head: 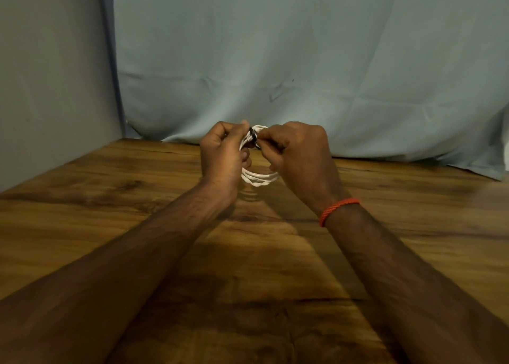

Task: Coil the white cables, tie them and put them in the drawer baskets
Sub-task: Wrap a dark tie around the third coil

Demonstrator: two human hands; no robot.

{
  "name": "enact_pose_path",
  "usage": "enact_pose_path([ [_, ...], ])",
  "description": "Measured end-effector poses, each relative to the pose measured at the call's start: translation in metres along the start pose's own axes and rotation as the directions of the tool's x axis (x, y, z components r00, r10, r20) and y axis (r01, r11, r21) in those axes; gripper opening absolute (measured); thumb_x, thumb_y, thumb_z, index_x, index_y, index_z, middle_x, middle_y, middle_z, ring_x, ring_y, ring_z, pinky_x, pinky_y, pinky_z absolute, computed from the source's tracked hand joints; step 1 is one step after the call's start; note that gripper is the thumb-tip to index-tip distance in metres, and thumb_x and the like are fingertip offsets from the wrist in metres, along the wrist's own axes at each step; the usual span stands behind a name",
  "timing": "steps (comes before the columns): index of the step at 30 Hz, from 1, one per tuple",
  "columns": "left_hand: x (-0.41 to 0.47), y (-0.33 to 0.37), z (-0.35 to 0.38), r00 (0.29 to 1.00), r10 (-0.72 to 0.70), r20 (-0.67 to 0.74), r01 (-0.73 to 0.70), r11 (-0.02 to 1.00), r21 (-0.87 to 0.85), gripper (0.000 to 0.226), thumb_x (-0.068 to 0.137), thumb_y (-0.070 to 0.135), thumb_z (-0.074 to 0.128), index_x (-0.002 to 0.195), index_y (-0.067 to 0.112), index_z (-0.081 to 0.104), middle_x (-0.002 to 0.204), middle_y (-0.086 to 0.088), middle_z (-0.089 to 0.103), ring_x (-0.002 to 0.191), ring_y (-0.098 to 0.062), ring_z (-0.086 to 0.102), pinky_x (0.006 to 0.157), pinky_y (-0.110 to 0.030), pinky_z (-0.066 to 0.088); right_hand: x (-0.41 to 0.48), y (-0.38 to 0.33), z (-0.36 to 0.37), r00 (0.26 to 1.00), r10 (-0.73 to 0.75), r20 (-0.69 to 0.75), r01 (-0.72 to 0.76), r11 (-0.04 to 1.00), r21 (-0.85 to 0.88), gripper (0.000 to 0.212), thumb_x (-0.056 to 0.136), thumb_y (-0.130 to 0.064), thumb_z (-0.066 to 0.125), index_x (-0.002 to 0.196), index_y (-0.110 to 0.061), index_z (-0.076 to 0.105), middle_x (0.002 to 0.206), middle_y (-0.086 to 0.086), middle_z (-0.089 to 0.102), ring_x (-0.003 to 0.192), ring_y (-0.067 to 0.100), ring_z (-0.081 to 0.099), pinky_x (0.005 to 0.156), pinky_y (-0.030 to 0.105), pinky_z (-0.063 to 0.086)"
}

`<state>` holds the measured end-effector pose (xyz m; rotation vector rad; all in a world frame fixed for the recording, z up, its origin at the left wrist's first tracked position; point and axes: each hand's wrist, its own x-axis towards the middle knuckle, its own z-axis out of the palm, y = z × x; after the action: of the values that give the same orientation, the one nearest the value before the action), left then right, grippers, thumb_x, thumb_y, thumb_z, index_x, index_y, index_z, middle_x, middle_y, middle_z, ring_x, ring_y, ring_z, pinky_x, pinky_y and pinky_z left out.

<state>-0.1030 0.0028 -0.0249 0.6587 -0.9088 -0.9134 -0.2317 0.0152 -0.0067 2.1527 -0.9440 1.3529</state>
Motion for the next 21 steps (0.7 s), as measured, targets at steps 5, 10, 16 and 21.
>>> enact_pose_path([
  [5,0.0010,-0.0038,-0.0018,1.000,0.014,0.025,-0.016,0.997,0.080,0.024,0.096,0.015,0.066,0.073,0.014,0.059,0.069,-0.004,0.058,0.050,-0.011,0.042,0.047,-0.024,0.037,0.0043,0.0018,-0.0046,0.988,-0.050,0.144,0.066,0.992,-0.109,0.018,0.091,-0.019,0.061,0.088,-0.010,0.076,0.065,0.009,0.059,0.061,0.029,0.057,0.055,0.038,0.046],
  [10,0.0026,-0.0067,-0.0037,0.997,0.048,0.059,-0.056,0.990,0.132,0.022,0.096,0.019,0.066,0.075,0.015,0.060,0.080,-0.014,0.061,0.052,-0.012,0.045,0.048,-0.026,0.039,0.0056,0.0022,-0.0070,0.973,-0.085,0.214,0.117,0.983,-0.144,0.020,0.097,-0.018,0.058,0.097,-0.012,0.077,0.072,0.010,0.057,0.064,0.030,0.057,0.058,0.044,0.050],
  [16,0.0054,-0.0055,-0.0046,0.996,0.065,0.052,-0.072,0.988,0.138,0.019,0.092,0.018,0.071,0.074,0.016,0.064,0.074,-0.009,0.061,0.050,-0.012,0.047,0.047,-0.024,0.040,0.0012,0.0001,-0.0039,0.994,0.062,0.095,-0.064,0.998,0.018,0.014,0.091,-0.021,0.067,0.099,-0.021,0.079,0.081,0.003,0.068,0.075,0.021,0.063,0.066,0.040,0.053],
  [21,0.0050,-0.0046,-0.0046,0.998,0.053,0.042,-0.058,0.989,0.133,0.015,0.092,0.018,0.071,0.077,0.015,0.068,0.075,-0.012,0.061,0.049,-0.012,0.047,0.048,-0.024,0.041,-0.0008,-0.0022,-0.0005,0.979,0.200,0.047,-0.202,0.979,0.043,0.014,0.090,-0.026,0.068,0.099,-0.025,0.078,0.085,0.000,0.072,0.078,0.019,0.066,0.069,0.042,0.056],
])
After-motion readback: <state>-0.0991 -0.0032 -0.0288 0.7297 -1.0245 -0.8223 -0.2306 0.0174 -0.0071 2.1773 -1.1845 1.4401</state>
